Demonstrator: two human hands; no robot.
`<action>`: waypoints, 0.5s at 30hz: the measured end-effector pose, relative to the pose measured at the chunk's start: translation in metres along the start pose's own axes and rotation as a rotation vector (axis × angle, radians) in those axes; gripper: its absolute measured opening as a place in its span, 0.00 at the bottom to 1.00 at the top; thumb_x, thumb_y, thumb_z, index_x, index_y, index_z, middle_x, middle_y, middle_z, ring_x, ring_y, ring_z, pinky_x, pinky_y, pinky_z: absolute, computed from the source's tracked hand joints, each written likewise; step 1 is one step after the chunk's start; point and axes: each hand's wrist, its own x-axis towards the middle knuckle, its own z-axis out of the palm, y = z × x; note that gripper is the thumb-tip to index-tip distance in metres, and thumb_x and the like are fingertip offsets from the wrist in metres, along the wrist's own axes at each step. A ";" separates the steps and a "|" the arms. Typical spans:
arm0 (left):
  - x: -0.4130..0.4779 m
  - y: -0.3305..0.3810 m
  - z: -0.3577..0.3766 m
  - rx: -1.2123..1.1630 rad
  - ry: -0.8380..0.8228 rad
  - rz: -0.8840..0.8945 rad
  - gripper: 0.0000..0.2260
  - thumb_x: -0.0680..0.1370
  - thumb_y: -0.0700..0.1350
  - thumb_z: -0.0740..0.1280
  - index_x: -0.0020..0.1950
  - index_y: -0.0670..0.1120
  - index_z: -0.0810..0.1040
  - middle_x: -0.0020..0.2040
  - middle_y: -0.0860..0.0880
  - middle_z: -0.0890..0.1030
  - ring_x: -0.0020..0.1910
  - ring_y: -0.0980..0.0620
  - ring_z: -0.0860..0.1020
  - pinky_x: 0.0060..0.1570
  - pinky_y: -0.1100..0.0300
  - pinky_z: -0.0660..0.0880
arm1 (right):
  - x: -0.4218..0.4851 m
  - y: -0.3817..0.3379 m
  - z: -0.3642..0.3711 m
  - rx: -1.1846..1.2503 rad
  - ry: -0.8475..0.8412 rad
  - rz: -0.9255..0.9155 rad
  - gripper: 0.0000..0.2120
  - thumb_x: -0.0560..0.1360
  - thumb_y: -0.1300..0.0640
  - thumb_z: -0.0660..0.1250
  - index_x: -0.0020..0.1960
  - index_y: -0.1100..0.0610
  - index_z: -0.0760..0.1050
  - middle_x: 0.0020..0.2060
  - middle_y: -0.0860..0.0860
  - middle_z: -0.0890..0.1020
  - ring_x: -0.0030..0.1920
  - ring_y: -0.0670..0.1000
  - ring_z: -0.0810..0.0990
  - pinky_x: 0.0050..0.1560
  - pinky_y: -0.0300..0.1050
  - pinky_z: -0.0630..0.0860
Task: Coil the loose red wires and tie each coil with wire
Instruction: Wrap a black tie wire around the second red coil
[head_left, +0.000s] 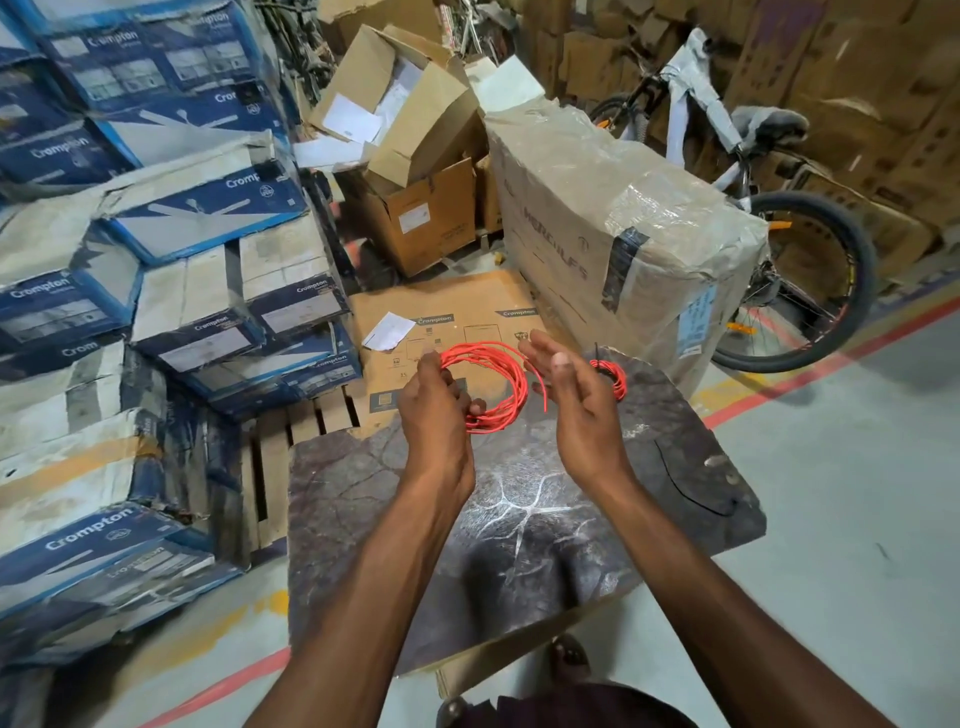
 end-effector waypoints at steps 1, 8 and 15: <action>0.001 -0.004 0.002 0.014 -0.002 0.001 0.18 0.85 0.46 0.59 0.35 0.49 0.62 0.23 0.55 0.58 0.22 0.56 0.58 0.25 0.61 0.63 | 0.003 0.001 -0.005 -0.002 0.006 -0.003 0.17 0.88 0.55 0.53 0.72 0.56 0.74 0.66 0.48 0.81 0.68 0.44 0.78 0.67 0.38 0.75; 0.008 -0.034 0.008 0.067 -0.017 -0.025 0.17 0.85 0.46 0.58 0.35 0.49 0.62 0.25 0.56 0.56 0.23 0.56 0.55 0.24 0.62 0.60 | 0.014 0.035 -0.045 -0.090 0.070 0.072 0.14 0.87 0.54 0.58 0.61 0.55 0.81 0.54 0.50 0.86 0.56 0.47 0.85 0.55 0.46 0.83; 0.012 -0.068 0.014 0.085 -0.037 -0.072 0.18 0.85 0.45 0.58 0.35 0.50 0.62 0.26 0.56 0.57 0.23 0.56 0.55 0.23 0.63 0.59 | -0.008 0.111 -0.093 -0.167 0.155 0.344 0.08 0.83 0.57 0.66 0.50 0.49 0.83 0.42 0.50 0.87 0.41 0.46 0.83 0.38 0.40 0.80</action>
